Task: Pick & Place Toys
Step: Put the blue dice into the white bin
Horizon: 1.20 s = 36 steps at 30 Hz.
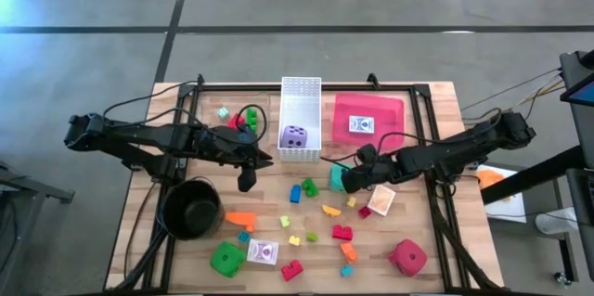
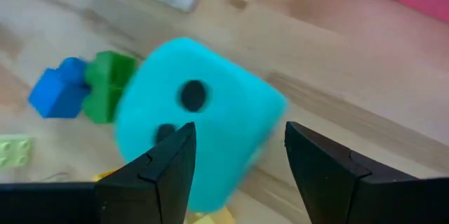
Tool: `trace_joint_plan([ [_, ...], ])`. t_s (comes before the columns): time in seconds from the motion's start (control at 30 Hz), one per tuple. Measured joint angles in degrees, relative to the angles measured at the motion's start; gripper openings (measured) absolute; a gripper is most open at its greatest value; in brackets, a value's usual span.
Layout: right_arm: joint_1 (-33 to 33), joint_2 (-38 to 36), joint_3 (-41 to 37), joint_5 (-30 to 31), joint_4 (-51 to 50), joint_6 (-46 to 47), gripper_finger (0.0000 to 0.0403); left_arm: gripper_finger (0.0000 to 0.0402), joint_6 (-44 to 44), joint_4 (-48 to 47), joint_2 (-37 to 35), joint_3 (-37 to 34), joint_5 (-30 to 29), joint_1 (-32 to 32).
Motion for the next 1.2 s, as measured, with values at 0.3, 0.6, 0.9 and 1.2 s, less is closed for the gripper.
trace_joint_plan([
  [0.3,0.1,-1.6,0.0,-0.7,1.9,-8.6,0.0212,0.0081,0.0,-0.6,0.0,0.0,0.2,0.0],
  [0.6,0.0,-2.8,0.1,-0.4,3.1,-9.3,0.0212,0.0081,-0.6,-0.6,0.0,0.0,0.2,0.0],
  [0.9,0.1,-2.8,0.1,-0.2,3.1,-6.1,0.0298,0.0081,-0.9,-0.6,0.0,0.0,0.2,0.0],
  [1.2,0.8,-2.3,-0.1,-1.9,3.2,-4.5,0.0391,0.0081,-0.9,-0.8,0.0,0.0,0.2,0.0],
])
